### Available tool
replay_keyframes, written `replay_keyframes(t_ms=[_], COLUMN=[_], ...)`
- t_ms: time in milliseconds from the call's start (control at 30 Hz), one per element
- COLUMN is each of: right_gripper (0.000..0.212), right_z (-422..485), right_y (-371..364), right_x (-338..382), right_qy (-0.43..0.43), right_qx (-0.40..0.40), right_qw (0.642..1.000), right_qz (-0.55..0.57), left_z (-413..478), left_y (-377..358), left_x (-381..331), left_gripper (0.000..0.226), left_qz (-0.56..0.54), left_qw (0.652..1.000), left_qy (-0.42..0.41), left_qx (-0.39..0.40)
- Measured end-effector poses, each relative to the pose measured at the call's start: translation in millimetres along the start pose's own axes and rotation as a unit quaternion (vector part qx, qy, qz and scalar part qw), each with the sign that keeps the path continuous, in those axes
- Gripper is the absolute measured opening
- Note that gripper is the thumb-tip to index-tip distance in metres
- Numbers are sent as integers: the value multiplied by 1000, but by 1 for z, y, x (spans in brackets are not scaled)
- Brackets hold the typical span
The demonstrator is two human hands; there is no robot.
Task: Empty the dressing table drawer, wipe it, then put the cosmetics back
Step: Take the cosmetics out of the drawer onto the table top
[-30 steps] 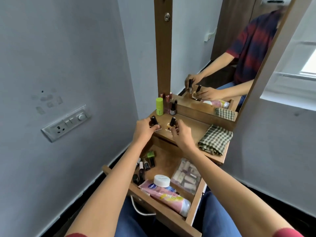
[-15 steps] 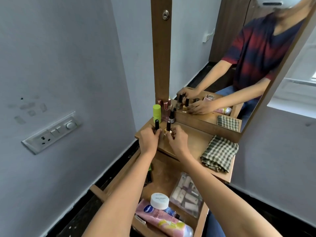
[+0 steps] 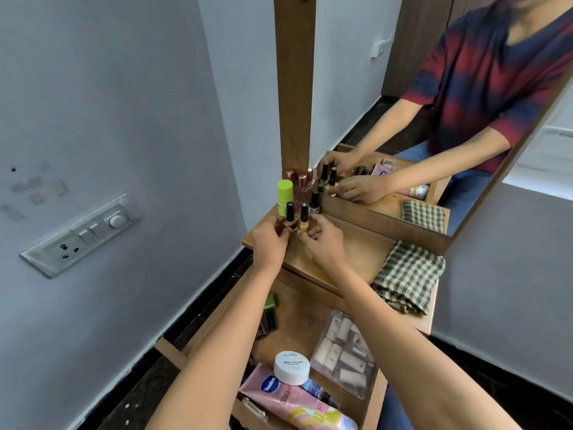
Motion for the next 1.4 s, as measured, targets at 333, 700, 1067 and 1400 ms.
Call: replay_keyframes(t_ms=[333, 700, 1067, 1400], right_gripper=[41, 32, 32, 11], right_z=[7, 14, 10, -49], right_y=[-2, -9, -6, 9], right_x=[4, 12, 11, 18], right_qy=[-2, -50, -53, 64], right_qx=[-26, -74, -71, 7], right_qw=[998, 994, 996, 998], right_qz=[-59, -62, -31, -1], left_z=[16, 27, 19, -29], left_y=[-15, -24, -15, 42], left_x=[-2, 4, 4, 26], left_gripper=[26, 13, 13, 11], left_qz=[7, 20, 21, 6], left_qw=[999, 999, 999, 1000], left_qy=[27, 11, 11, 22], left_qx=[-25, -35, -24, -17])
Point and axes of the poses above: each hand's wrist, its own z-axis towards the middle knuckle, its own y-axis out of the back of the hand, x = y × z, the point moved 1 cm from there along z, towards the middle knuckle, and after that the axes turned 6 degrees about -x, right-handed, at the moved point
